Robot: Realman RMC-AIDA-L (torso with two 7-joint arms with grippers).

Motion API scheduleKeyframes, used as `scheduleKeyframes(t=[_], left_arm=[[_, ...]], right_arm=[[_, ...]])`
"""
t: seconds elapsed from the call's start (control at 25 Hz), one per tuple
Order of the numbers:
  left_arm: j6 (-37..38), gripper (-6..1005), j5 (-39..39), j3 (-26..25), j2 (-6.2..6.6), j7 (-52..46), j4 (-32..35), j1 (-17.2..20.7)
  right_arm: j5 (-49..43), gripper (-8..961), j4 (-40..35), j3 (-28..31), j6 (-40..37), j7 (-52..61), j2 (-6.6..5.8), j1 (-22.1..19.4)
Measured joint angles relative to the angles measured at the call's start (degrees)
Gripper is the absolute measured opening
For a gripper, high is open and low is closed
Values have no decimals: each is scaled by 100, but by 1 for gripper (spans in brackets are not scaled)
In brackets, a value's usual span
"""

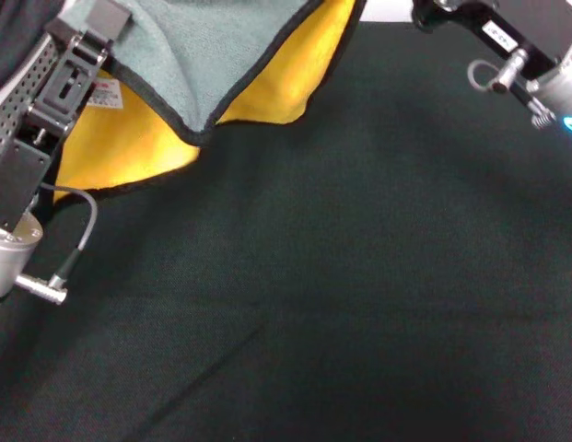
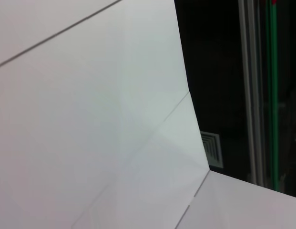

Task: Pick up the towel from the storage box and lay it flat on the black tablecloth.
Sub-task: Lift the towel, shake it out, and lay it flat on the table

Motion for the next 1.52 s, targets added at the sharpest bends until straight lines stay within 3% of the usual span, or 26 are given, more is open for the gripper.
scheduleKeyframes(t=[0.56,0.92,1.28,1.52], left_arm=[[-10,83,-4,19,7,-138,98,-30],[-18,72,8,32,7,-144,99,-3],[-30,68,33,40,5,-157,97,-44],[-37,68,22,37,-1,-118,90,-47]], right_arm=[[-33,18,211,-505,61,-25,0,-210],[-43,19,235,-561,293,3,0,-234],[-289,20,88,-993,545,54,2,-138],[-551,245,-102,-1006,1006,103,1,-237]])
